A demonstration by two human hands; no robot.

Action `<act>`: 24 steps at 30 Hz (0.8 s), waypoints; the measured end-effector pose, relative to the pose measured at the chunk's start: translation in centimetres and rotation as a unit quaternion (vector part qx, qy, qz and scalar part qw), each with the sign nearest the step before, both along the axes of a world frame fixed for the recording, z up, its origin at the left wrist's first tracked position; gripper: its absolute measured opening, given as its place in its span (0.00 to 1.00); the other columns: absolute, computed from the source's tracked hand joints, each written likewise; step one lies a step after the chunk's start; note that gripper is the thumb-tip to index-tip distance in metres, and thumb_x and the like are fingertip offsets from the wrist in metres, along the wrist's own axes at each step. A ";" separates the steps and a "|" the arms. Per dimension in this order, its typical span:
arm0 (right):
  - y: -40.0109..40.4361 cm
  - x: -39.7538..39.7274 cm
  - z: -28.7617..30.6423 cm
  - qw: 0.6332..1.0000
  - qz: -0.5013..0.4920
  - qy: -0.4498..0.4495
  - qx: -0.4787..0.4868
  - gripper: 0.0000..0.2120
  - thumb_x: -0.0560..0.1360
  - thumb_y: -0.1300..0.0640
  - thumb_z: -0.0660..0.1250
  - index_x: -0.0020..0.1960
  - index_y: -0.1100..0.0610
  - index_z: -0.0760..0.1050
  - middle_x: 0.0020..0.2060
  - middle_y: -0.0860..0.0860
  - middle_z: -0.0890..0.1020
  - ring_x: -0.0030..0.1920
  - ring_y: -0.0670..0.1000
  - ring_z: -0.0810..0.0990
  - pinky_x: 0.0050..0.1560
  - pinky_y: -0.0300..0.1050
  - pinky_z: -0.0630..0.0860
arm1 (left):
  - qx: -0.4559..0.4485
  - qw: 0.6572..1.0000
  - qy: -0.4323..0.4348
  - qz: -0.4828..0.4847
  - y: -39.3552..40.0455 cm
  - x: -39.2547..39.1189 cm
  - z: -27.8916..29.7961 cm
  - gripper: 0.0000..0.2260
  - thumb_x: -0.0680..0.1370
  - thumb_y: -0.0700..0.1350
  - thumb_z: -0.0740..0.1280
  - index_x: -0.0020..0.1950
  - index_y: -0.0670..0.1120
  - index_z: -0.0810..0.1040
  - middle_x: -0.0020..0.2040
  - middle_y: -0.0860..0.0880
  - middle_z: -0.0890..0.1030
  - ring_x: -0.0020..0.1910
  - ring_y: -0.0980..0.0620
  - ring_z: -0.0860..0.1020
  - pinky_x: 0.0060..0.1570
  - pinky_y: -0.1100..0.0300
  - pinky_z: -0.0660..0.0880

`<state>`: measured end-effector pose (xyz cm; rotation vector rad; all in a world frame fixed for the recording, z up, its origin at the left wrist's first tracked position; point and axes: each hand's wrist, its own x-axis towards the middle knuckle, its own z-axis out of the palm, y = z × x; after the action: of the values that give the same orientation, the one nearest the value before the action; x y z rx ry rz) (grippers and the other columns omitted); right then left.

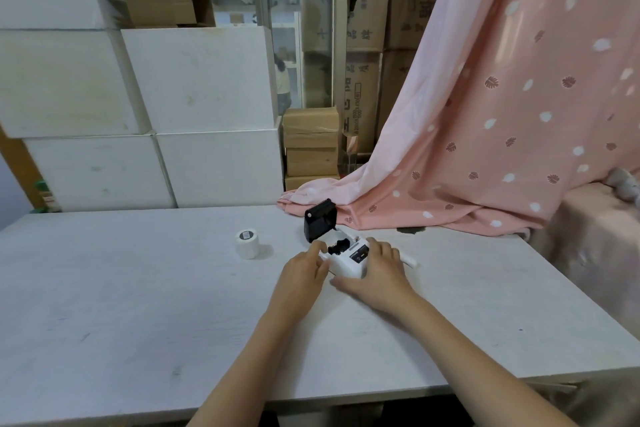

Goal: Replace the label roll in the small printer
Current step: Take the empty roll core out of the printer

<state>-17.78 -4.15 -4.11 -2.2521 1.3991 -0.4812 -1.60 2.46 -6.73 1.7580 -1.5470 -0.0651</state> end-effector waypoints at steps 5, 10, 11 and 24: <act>1.8 1.5 -1.8 0.993 -0.104 -0.038 -0.044 0.51 0.63 0.29 0.76 0.73 0.60 0.66 0.64 0.56 0.74 0.69 0.60 0.71 0.66 0.53 0.68 | -0.010 0.999 0.030 0.014 -0.3 0.0 0.0 0.09 0.83 0.48 0.61 0.56 0.45 0.77 0.43 0.49 0.85 0.45 0.47 0.81 0.48 0.51 0.76; 2.4 3.6 -2.6 0.975 -0.166 -0.100 -0.104 0.44 0.59 0.30 0.78 0.54 0.66 0.73 0.48 0.61 0.78 0.51 0.66 0.80 0.49 0.56 0.74 | -0.009 1.000 -0.008 0.014 -0.4 0.0 -0.1 0.11 0.83 0.46 0.60 0.57 0.43 0.79 0.46 0.44 0.85 0.46 0.43 0.80 0.48 0.49 0.75; 2.6 3.7 -2.4 0.975 -0.168 -0.098 -0.104 0.43 0.60 0.30 0.78 0.54 0.65 0.72 0.49 0.61 0.78 0.52 0.66 0.80 0.50 0.56 0.74 | -0.005 1.000 -0.009 0.012 -0.3 0.0 0.0 0.11 0.83 0.46 0.59 0.55 0.43 0.79 0.44 0.44 0.84 0.45 0.43 0.79 0.47 0.49 0.75; 3.6 10.4 4.1 0.987 0.116 -0.109 -0.025 0.19 0.82 0.62 0.64 0.73 0.59 0.72 0.67 0.57 0.78 0.65 0.57 0.78 0.66 0.50 0.74 | -0.053 0.959 0.180 0.215 3.8 9.4 3.5 0.29 0.74 0.38 0.70 0.73 0.48 0.68 0.63 0.45 0.75 0.65 0.46 0.71 0.58 0.60 0.66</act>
<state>-7.35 -0.59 -0.04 -2.2865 1.0131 -0.6655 7.83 6.24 -3.26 1.8378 -0.8764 -0.0790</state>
